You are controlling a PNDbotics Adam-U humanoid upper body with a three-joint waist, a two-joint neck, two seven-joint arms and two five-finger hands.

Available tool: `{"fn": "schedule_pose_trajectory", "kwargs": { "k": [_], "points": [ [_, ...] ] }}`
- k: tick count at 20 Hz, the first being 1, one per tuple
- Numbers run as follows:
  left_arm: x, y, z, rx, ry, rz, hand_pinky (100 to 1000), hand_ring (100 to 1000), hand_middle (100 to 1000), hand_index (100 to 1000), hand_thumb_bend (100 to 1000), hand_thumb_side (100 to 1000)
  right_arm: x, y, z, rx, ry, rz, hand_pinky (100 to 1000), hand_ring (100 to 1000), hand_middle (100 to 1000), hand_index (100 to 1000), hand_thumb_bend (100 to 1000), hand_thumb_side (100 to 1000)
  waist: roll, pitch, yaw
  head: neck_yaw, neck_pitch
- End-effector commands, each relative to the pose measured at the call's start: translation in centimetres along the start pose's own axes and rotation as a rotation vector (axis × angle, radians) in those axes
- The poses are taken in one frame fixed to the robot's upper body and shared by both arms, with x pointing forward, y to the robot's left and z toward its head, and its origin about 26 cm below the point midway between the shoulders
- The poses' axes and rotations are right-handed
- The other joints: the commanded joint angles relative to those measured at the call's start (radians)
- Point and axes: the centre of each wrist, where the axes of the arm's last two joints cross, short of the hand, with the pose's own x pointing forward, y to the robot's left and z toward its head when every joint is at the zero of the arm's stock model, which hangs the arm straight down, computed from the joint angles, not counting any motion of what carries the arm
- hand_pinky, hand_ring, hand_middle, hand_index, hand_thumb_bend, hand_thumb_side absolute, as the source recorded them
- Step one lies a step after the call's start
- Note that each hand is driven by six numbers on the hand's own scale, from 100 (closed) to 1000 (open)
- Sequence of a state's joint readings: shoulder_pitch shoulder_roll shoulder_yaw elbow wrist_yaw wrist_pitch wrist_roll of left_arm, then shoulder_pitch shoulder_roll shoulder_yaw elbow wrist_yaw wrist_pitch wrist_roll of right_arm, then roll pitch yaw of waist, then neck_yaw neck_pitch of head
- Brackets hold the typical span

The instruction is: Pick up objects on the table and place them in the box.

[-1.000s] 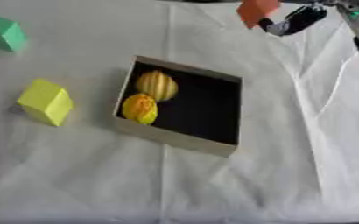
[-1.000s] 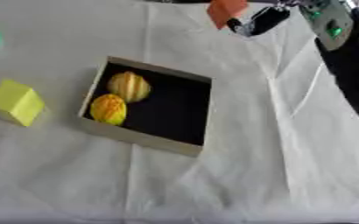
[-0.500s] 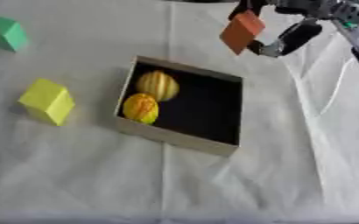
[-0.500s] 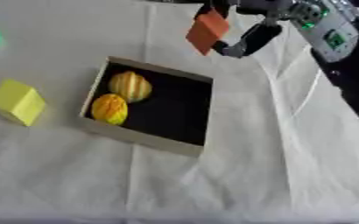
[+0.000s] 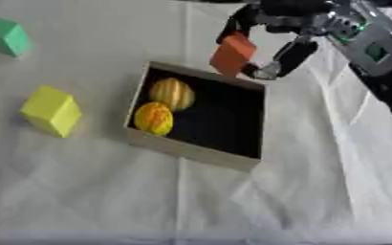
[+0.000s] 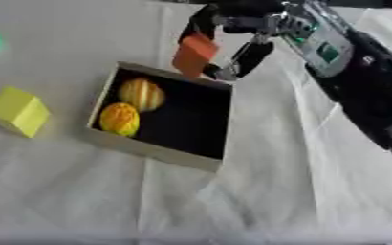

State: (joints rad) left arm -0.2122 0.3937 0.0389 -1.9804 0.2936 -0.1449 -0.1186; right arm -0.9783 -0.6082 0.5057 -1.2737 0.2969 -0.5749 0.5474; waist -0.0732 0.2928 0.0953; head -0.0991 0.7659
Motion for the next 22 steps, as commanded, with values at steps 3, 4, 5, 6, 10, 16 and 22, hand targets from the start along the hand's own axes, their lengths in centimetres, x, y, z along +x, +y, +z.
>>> {"fn": "schedule_pose_trajectory", "kwargs": {
  "k": [3, 4, 5, 6, 10, 16, 22],
  "points": [
    [0.8, 0.1, -0.5, -0.026, -0.024, -0.015, 876, 825, 744, 811, 100, 573, 0.2, -0.5, -0.5, 0.010, -0.037, 0.053, 620, 620, 529, 653, 100, 225, -0.007, -0.089, 0.000, -0.003, 0.004],
    [0.8, 0.1, -0.5, -0.026, -0.024, -0.014, 876, 825, 744, 811, 100, 573, 0.2, -0.3, -0.6, 0.018, -0.040, 0.060, 624, 625, 532, 653, 100, 233, -0.007, -0.090, 0.000, -0.004, 0.004],
    [0.8, 0.1, -0.5, -0.026, -0.024, -0.014, 876, 825, 744, 811, 100, 573, 0.2, 0.0, -0.6, 0.030, -0.040, 0.072, 626, 627, 533, 654, 100, 236, -0.008, -0.090, 0.000, -0.005, 0.004],
    [0.8, 0.1, -0.5, -0.026, -0.024, -0.013, 876, 825, 744, 811, 100, 573, 0.1, 0.3, -0.7, 0.041, -0.039, 0.084, 628, 630, 535, 655, 100, 239, -0.008, -0.090, 0.001, -0.004, 0.004],
    [0.8, 0.1, -0.4, -0.023, -0.023, -0.011, 876, 825, 744, 811, 100, 573, -0.1, 1.4, -0.7, 0.064, -0.032, 0.122, 641, 653, 554, 674, 100, 249, -0.006, -0.088, 0.005, -0.005, 0.004],
    [0.8, 0.0, -0.5, -0.024, -0.023, -0.008, 877, 826, 745, 811, 100, 573, -0.1, 2.3, -1.1, 0.068, -0.039, 0.177, 660, 680, 580, 699, 100, 265, -0.004, -0.084, 0.006, -0.007, 0.004],
    [0.7, 0.0, -0.5, -0.027, -0.022, -0.006, 877, 826, 745, 811, 100, 572, -0.1, 2.5, -1.3, 0.093, -0.050, 0.250, 752, 809, 739, 863, 100, 447, -0.004, -0.082, 0.007, -0.007, 0.004]
  ]
}}
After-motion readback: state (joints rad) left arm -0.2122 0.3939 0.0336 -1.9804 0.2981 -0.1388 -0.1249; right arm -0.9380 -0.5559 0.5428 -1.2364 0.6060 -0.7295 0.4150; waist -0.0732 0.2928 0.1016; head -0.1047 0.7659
